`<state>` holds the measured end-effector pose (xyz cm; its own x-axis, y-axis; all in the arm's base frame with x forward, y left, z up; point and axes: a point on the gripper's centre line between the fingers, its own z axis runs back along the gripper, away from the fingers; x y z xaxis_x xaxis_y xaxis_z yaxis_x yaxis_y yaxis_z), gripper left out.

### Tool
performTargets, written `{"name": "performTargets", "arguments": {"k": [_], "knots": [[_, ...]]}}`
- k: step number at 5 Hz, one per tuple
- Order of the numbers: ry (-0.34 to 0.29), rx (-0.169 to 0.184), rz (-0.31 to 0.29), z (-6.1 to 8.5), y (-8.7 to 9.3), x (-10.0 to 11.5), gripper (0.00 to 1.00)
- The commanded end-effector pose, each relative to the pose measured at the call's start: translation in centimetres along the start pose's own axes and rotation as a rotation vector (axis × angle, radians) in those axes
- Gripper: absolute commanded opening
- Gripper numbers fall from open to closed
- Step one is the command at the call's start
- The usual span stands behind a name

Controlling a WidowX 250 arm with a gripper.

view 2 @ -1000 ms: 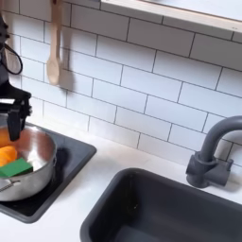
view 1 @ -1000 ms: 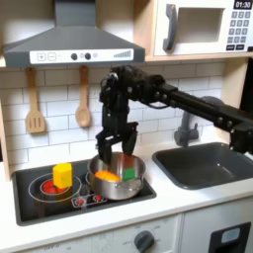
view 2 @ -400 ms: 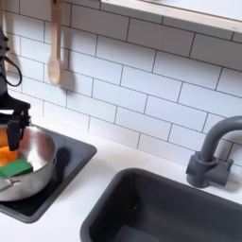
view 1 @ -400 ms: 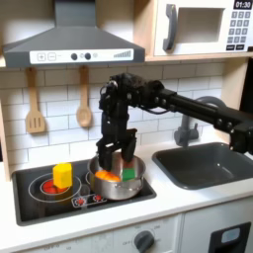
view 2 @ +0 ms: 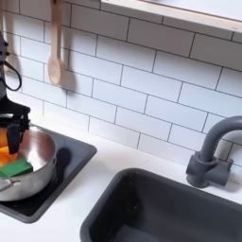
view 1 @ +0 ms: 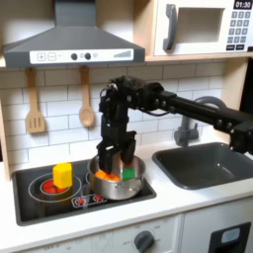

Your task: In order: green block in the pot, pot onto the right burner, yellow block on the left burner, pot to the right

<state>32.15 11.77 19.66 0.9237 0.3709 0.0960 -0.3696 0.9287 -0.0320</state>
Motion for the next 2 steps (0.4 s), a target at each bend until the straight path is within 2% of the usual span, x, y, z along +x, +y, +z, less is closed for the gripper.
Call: {"name": "performTargets", "arguments": {"k": [1, 2], "knots": [[0.008, 0.006, 0.014, -0.87, -0.28, -0.15, 1.00], [0.005, 0.008, 0.020, -1.14, -0.38, 0.05, 1.00]]}}
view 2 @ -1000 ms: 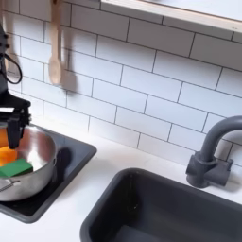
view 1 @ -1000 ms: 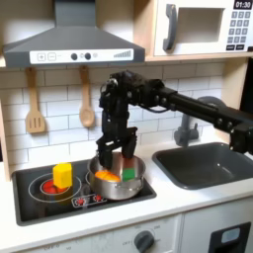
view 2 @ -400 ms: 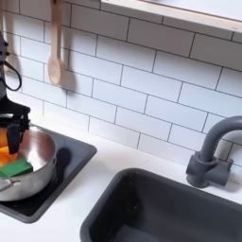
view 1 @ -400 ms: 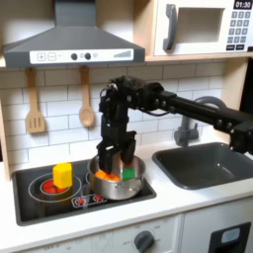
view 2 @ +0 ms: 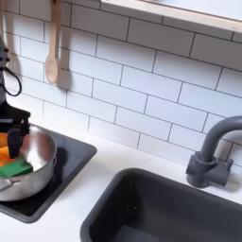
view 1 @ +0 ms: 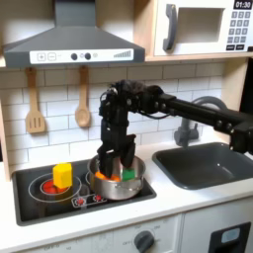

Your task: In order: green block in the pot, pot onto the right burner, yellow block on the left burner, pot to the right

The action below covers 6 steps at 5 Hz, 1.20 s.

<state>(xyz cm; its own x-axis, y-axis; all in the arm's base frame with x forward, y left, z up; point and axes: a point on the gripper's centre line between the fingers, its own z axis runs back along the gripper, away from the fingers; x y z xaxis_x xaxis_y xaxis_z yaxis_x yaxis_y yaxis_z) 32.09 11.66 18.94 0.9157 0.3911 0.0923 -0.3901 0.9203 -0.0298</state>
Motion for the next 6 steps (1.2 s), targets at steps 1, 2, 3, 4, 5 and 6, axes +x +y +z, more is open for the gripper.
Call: {"name": "performTargets", "arguments": {"k": [1, 2, 3, 4, 5, 6], "knots": [[-0.013, 0.003, -0.013, -0.3, -1.1, 0.5, 1.00], [-0.013, 0.010, 0.004, -0.6, -1.0, 0.6, 1.00], [-0.012, 0.017, 0.025, -0.8, -0.6, 0.7, 1.00], [0.003, -0.013, 0.047, -1.0, -0.5, 0.6, 1.00], [0.020, -0.004, 0.047, -1.2, -0.6, 0.4, 1.00], [0.022, 0.010, 0.066, -1.1, -0.1, 0.3, 1.00]]}}
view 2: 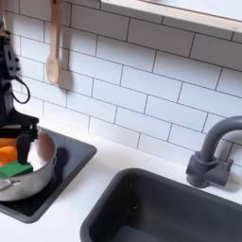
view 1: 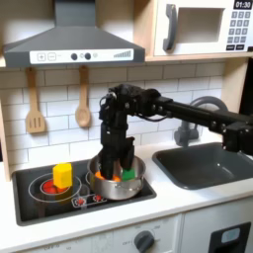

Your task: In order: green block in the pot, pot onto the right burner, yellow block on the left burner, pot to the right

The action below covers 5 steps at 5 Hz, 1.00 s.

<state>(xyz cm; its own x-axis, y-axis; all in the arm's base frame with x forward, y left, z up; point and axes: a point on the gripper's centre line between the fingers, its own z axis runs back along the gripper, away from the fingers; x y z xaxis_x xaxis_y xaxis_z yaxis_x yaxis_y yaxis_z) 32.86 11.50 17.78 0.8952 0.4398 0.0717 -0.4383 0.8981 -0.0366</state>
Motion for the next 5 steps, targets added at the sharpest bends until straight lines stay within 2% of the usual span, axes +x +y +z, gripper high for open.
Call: {"name": "performTargets", "arguments": {"k": [1, 2, 3, 5], "knots": [[0.003, 0.008, 0.032, 0.27, 0.60, -0.09, 1.00], [0.010, 0.013, 0.044, 0.21, 0.65, -0.15, 1.00], [0.011, -0.014, 0.088, 0.60, 0.93, -0.29, 1.00], [0.032, 0.004, 0.121, 0.09, 1.41, -0.49, 1.00]]}}
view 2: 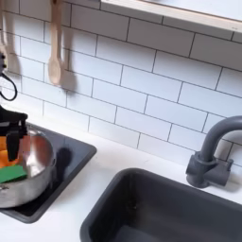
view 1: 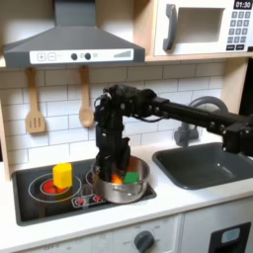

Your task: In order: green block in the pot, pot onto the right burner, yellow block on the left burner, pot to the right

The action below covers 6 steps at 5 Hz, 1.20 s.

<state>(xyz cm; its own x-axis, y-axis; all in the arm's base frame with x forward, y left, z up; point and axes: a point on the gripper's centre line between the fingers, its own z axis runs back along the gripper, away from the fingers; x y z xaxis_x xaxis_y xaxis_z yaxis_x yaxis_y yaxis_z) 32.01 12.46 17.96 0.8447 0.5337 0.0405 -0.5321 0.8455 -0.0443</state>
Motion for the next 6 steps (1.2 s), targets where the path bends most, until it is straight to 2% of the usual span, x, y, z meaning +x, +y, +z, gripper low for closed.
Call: {"name": "performTargets", "arguments": {"k": [1, 2, 3, 5, 6], "knots": [[0.001, -0.003, 0.020, -0.2, -0.2, 0.0, 1.00], [-0.007, 0.005, 0.021, -0.2, -0.4, 0.0, 1.00], [-0.027, 0.024, 0.033, -0.9, 0.0, -0.1, 1.00], [-0.049, 0.022, 0.001, -1.3, -0.6, -0.1, 1.00], [-0.054, 0.024, 0.007, -1.3, -0.6, -0.2, 1.00]]}}
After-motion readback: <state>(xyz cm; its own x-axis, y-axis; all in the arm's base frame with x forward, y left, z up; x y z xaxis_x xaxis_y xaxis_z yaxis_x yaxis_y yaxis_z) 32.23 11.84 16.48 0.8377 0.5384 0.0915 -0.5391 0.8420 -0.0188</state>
